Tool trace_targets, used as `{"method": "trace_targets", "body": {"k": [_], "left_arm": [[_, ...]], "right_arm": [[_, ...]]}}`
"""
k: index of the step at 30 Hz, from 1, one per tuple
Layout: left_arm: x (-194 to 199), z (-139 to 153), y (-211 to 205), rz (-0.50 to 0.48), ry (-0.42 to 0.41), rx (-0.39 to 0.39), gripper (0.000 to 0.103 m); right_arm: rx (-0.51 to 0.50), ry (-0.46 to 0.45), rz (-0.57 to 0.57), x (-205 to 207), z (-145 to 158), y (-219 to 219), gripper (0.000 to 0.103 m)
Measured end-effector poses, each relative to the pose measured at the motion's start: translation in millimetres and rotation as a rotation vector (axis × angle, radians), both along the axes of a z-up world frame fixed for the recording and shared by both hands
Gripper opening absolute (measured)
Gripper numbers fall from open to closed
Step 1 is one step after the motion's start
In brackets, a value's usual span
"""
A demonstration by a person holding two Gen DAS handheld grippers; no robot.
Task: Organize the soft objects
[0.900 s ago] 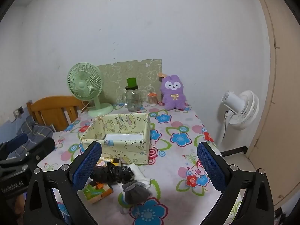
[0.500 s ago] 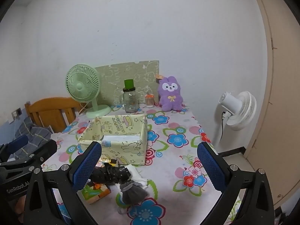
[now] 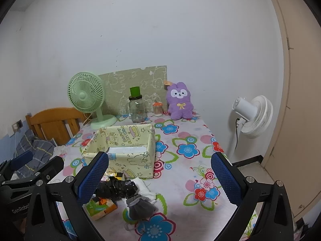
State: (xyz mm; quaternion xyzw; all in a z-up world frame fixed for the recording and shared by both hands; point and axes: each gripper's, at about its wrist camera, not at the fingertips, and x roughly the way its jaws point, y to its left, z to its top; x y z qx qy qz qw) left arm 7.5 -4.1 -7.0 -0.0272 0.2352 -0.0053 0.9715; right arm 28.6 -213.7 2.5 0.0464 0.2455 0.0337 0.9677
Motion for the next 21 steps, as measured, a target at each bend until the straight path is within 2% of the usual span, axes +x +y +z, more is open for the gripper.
{"method": "trace_targets", "body": {"k": [21], "left_arm": [[-0.3,-1.7,0.2,0.003,0.000,0.002,0.103]], "right_arm": [[0.002,0.000,0.006,-2.5,1.6,2.8,0.103]]}}
